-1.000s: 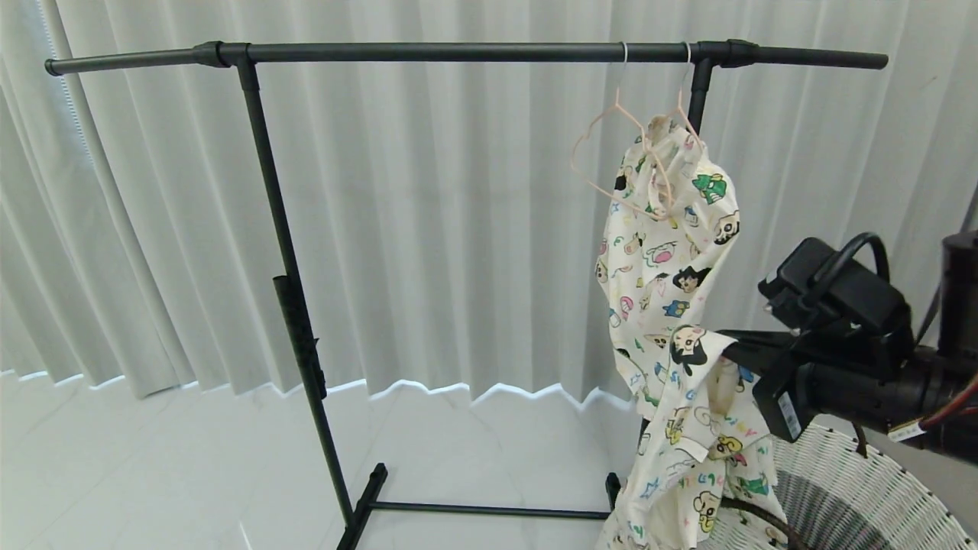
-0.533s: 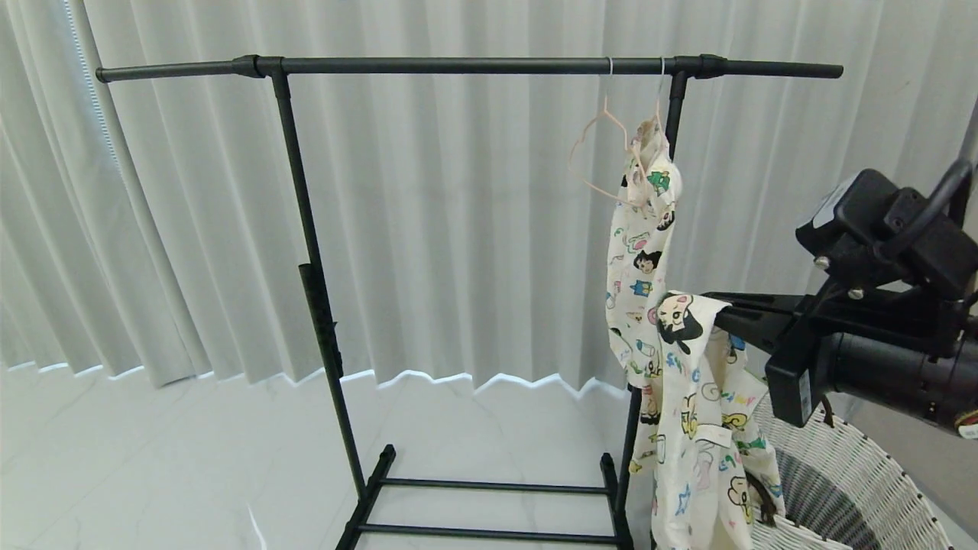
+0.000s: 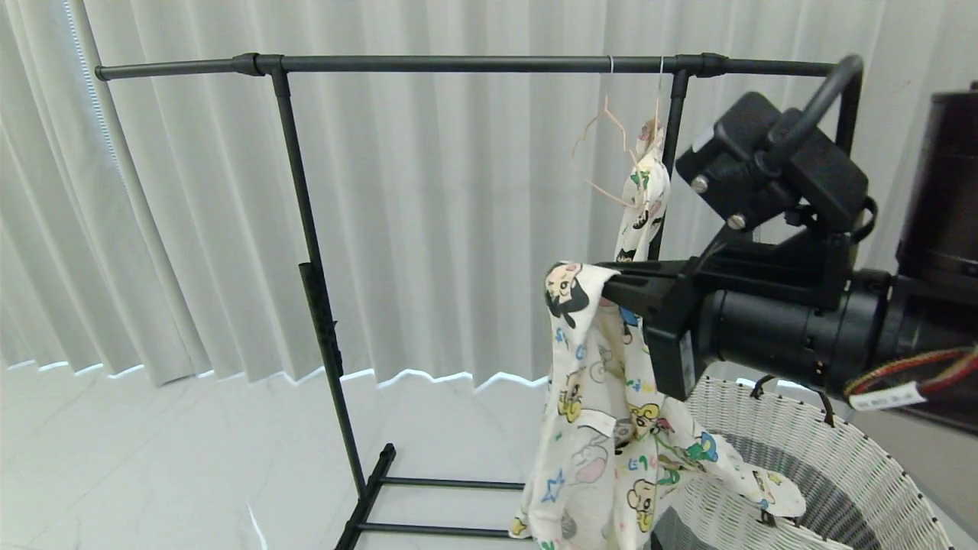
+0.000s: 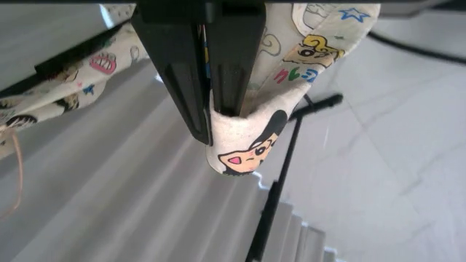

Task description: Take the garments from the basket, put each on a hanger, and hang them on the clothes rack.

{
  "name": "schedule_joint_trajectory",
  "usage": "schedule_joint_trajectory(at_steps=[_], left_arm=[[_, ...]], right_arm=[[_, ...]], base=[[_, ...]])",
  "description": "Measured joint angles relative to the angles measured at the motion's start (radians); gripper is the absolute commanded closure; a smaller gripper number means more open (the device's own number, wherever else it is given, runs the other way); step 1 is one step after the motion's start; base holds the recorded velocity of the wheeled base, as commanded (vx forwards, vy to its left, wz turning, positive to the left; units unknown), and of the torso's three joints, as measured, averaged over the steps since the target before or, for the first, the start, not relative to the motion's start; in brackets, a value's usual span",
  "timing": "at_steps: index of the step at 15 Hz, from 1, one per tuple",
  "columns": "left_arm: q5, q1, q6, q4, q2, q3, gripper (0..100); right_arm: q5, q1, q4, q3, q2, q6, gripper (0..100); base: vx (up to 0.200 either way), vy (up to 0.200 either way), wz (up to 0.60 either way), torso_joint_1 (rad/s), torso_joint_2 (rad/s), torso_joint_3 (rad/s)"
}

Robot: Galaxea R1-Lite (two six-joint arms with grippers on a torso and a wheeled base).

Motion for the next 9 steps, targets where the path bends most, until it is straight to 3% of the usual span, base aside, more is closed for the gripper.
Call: schedule_joint_trajectory(at_steps=[3,5,9], left_arm=[[-0.107,-0.016,-0.001,0.001,-0.042,-0.083,0],[-0.181,-0.019,-0.005,0.0,-0.007,-0.209,0],[-0.408,-0.026,-0.006,-0.001,0.169,-0.51,0]], right_arm=[[-0.019,0.019,-0.001,-0.124,0.085,0.008,100],[-0.026,0.026,-0.001,-0.182,0.131,0.009,100],[-0.062,0.042,-0.001,-0.295,0.191,0.009,100]], base=[[0.0,0.0,0.0,0.0,0.0,0.0],[0.0,0.0,0.0,0.0,0.0,0.0],[0.0,0.0,0.0,0.0,0.0,0.0]])
